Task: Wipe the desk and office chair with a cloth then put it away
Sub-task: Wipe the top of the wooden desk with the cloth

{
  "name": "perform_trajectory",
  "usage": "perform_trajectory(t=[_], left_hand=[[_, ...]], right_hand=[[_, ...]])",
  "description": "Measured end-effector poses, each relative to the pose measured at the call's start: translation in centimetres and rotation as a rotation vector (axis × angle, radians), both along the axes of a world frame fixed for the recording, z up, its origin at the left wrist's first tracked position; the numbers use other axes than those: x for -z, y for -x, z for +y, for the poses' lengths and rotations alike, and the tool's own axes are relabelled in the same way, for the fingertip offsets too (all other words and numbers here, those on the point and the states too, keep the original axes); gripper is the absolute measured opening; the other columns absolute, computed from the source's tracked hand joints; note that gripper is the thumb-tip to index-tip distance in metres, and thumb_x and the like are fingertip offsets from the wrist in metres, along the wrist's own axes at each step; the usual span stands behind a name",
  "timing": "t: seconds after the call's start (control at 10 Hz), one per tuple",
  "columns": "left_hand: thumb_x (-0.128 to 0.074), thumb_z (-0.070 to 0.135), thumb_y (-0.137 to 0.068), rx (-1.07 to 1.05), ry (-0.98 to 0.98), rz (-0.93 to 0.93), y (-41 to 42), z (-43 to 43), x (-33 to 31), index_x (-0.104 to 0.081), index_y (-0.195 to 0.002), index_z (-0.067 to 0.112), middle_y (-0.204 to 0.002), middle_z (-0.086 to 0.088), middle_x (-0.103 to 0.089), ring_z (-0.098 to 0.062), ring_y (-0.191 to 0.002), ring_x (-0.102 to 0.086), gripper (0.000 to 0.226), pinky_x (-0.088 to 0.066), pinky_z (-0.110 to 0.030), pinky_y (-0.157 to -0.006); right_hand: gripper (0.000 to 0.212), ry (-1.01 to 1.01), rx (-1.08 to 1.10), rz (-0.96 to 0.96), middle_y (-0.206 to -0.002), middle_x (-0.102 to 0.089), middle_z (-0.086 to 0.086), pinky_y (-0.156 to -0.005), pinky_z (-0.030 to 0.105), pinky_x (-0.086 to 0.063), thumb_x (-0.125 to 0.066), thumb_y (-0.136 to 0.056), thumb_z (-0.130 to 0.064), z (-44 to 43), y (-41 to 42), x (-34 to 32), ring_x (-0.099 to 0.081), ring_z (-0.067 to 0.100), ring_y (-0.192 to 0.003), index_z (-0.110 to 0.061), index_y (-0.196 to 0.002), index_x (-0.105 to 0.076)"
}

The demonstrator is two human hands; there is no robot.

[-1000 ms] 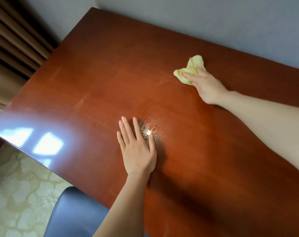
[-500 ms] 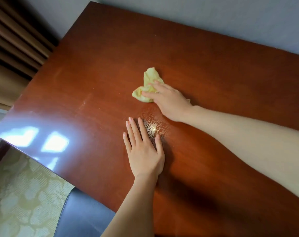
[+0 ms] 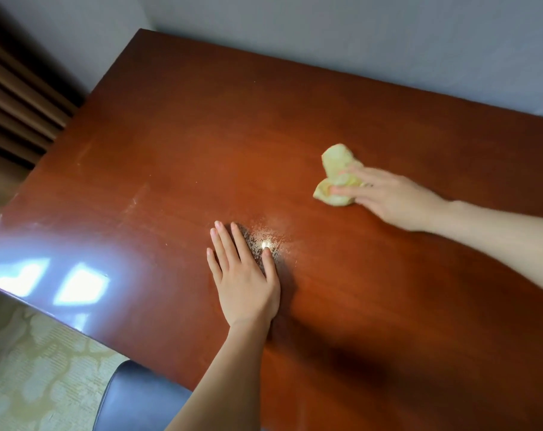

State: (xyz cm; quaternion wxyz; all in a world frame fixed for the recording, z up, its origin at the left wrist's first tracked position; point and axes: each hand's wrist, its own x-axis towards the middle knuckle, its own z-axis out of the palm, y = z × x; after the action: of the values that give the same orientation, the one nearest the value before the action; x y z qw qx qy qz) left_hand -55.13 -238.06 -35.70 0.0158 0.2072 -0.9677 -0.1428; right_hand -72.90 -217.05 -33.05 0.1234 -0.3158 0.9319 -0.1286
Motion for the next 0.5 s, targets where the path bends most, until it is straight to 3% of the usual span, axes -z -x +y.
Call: perform_trajectory(t=[0.1, 0.3, 0.4, 0.5], left_hand=[[-0.012, 0.047, -0.095, 0.002, -0.007, -0.006, 0.0, 0.1, 0.0, 0.001, -0.151, 0.011, -0.158, -0.006, 0.014, -0.014, -0.143, 0.023, 0.068, 0.013, -0.033, -0.117], [-0.013, 0.046, -0.095, 0.001, -0.009, 0.009, 0.0, 0.2, -0.1, 0.0, -0.151, 0.011, -0.159, -0.007, 0.012, -0.014, -0.144, 0.021, 0.068, 0.013, -0.032, -0.117], [-0.012, 0.046, -0.095, -0.001, -0.009, 0.021, 0.2, 0.3, -0.1, 0.001, -0.151, 0.012, -0.159, -0.007, 0.012, -0.014, -0.144, 0.021, 0.068, 0.012, -0.031, -0.117], [-0.015, 0.046, -0.095, -0.006, -0.013, 0.037, 0.2, 0.2, 0.0, 0.0, -0.151, 0.012, -0.159, -0.007, 0.011, -0.015, -0.145, 0.018, 0.068, 0.01, -0.031, -0.118]], right_hand=[[0.044, -0.008, 0.161, 0.003, -0.157, -0.02, 0.012, -0.114, 0.043, -0.024, -0.035, -0.103, -0.02, 4.1, 3.0, 0.0, -0.018, 0.032, -0.144, -0.036, -0.144, -0.036], [0.047, -0.006, 0.534, 0.077, -0.153, -0.026, 0.013, -0.108, 0.043, -0.03, -0.036, -0.101, -0.011, 0.6, 5.6, 0.3, -0.027, 0.035, -0.139, -0.027, -0.144, -0.039], [0.049, -0.011, 0.601, 0.104, -0.153, -0.026, 0.013, -0.108, 0.043, -0.03, -0.036, -0.099, -0.008, -2.2, 4.7, 0.7, -0.025, 0.036, -0.139, -0.025, -0.145, -0.037], [0.049, 0.029, 0.431, 0.166, -0.15, -0.033, 0.013, -0.108, 0.04, -0.029, -0.04, -0.097, -0.007, -4.4, 1.7, 1.0, -0.028, 0.036, -0.138, -0.026, -0.143, -0.042]])
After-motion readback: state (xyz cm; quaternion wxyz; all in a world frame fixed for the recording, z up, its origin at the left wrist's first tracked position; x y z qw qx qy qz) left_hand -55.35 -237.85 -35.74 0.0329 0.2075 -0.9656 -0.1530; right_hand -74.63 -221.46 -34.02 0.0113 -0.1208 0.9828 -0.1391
